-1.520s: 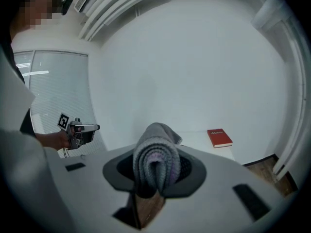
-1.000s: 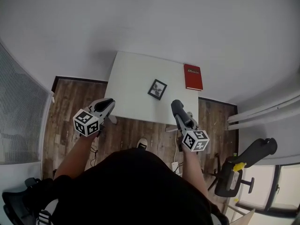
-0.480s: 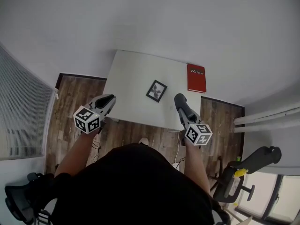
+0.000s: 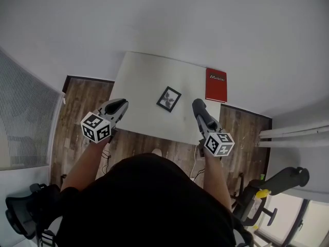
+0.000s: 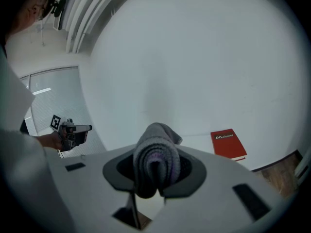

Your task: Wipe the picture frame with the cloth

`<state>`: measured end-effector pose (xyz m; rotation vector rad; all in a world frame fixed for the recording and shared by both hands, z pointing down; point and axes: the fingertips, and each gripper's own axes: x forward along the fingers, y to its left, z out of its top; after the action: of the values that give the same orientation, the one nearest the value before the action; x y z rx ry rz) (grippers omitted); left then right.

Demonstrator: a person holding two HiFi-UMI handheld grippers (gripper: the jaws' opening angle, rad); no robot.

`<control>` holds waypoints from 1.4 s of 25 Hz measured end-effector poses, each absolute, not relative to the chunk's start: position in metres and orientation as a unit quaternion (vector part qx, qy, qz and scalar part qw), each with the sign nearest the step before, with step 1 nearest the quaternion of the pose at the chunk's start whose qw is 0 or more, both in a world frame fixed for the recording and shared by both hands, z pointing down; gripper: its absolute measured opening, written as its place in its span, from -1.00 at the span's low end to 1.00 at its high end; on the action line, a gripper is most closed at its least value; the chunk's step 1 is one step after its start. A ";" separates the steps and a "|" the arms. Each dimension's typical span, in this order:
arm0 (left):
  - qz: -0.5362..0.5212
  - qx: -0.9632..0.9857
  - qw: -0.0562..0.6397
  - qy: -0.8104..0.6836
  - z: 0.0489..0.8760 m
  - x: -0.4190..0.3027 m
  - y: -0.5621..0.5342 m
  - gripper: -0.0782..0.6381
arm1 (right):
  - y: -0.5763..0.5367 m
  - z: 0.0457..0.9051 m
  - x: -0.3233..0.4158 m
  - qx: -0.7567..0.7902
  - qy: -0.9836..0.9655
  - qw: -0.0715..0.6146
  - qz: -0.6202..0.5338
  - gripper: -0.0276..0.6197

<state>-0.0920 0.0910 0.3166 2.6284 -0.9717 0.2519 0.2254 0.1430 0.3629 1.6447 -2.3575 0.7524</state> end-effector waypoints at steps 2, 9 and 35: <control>0.087 0.923 0.162 -0.338 0.318 -0.080 0.089 -0.64 | 0.138 0.366 0.234 0.548 -0.792 0.085 0.254 -0.60; 0.097 0.925 0.163 -0.330 0.324 -0.058 0.084 -0.64 | 0.129 0.361 0.247 0.545 -0.796 0.077 0.252 -0.60; 0.112 0.938 0.176 -0.276 0.361 -0.039 -0.021 -0.64 | 0.037 0.366 0.261 0.581 -0.767 0.114 0.247 -0.60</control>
<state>-0.0392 -0.0211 0.3609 2.6568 -0.7810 0.3165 0.2614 0.0368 0.3659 1.7028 -2.2487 0.7256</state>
